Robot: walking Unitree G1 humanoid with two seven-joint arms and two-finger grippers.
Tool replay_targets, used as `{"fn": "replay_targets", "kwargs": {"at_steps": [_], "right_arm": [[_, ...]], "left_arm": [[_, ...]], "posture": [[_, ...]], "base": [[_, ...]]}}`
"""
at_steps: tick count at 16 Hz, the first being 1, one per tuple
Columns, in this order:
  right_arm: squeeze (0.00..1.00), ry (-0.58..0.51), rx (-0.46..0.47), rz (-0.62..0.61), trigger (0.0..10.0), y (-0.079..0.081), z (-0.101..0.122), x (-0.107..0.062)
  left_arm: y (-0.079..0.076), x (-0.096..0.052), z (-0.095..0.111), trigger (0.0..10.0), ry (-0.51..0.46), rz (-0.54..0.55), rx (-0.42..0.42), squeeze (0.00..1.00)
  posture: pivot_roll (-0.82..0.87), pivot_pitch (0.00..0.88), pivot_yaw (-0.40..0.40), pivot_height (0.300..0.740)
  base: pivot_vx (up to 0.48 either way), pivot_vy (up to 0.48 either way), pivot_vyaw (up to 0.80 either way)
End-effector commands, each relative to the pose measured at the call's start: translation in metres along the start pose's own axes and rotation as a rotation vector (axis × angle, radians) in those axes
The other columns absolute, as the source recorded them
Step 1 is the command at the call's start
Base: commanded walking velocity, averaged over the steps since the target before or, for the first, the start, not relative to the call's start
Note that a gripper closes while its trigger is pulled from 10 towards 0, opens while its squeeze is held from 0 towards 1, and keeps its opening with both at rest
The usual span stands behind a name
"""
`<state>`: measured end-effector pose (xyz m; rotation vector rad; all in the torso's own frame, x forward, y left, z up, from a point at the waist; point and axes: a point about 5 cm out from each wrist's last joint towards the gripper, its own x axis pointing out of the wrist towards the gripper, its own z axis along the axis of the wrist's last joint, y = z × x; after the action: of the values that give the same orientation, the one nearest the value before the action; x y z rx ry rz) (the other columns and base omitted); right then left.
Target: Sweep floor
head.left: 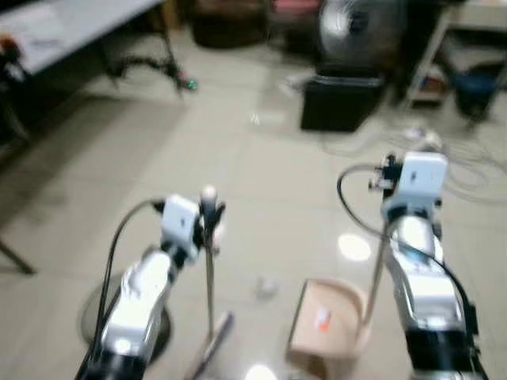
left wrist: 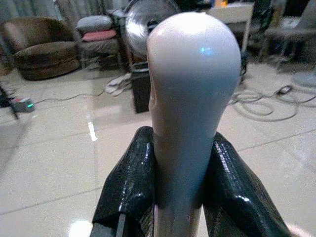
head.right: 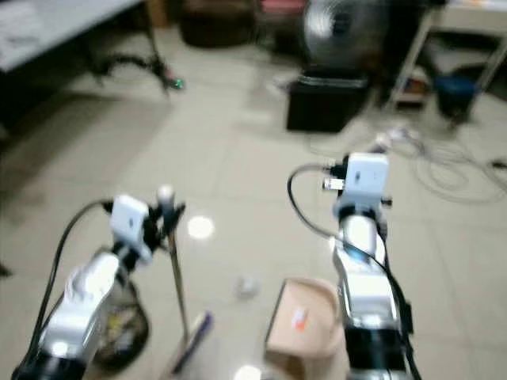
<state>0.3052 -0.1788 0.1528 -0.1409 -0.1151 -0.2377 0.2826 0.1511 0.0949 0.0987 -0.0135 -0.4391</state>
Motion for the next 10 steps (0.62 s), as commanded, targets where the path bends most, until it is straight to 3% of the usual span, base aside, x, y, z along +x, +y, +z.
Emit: {"fn": "replay_targets", "kwargs": {"at_steps": [1,3,10], "right_arm": [[0.0,-0.019,-0.016,-0.003,10.0,0.0,0.006,0.0],[0.0,-0.033,-0.049,0.008,10.0,0.002,0.005,0.0],[0.0,-0.053,-0.036,0.03,10.0,0.003,0.006,0.003]], "left_arm": [[0.006,0.003,0.006,10.0,-0.031,0.032,0.02,0.0],[0.016,0.008,0.01,10.0,-0.045,0.131,0.037,0.0],[0.02,0.018,0.013,10.0,-0.053,0.203,0.044,0.0]], "posture": [[-0.11,0.024,0.028,0.74],[-0.1,0.027,0.027,0.74],[-0.1,0.021,0.035,0.74]], "base": [[0.3,0.0,-0.8],[0.368,0.0,0.0],[0.378,0.0,0.0]]}}
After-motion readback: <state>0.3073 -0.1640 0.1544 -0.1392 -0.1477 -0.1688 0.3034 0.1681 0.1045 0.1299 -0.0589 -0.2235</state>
